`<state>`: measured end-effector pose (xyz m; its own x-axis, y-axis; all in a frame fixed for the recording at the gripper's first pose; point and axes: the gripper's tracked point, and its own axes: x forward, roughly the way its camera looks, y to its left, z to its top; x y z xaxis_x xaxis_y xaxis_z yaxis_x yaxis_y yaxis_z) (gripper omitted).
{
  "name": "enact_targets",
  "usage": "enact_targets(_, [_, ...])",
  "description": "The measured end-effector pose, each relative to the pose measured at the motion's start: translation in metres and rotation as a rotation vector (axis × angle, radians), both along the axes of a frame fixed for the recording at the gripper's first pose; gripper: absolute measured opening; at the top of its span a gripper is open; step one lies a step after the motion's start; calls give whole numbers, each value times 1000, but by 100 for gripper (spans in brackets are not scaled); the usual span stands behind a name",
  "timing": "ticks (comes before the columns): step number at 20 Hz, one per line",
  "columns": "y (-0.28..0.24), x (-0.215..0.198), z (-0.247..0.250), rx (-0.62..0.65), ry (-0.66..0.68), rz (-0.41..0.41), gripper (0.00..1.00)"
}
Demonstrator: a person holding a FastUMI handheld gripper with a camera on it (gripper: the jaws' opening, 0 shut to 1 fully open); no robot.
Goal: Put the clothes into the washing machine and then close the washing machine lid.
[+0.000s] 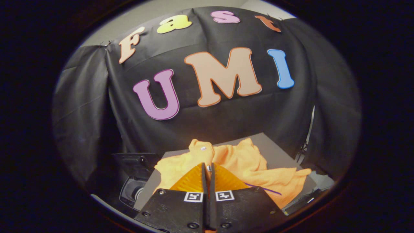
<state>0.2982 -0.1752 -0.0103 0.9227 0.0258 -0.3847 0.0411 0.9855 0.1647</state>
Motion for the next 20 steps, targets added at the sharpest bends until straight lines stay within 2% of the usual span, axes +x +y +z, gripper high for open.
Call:
enact_targets(3, [19, -5, 44, -18, -70, -9, 0])
enact_targets(8, [52, -5, 78, -60, -127, -28, 0])
enact_targets(10, [68, -5, 84, -55, -136, -35, 0])
enact_targets(12, [73, -6, 93, -15, -154, -92, 0])
enact_targets(15, [97, -1, 103, 34, -204, -128, 0])
enact_targets(20, [149, 2, 101, -3, -233, -106, 0])
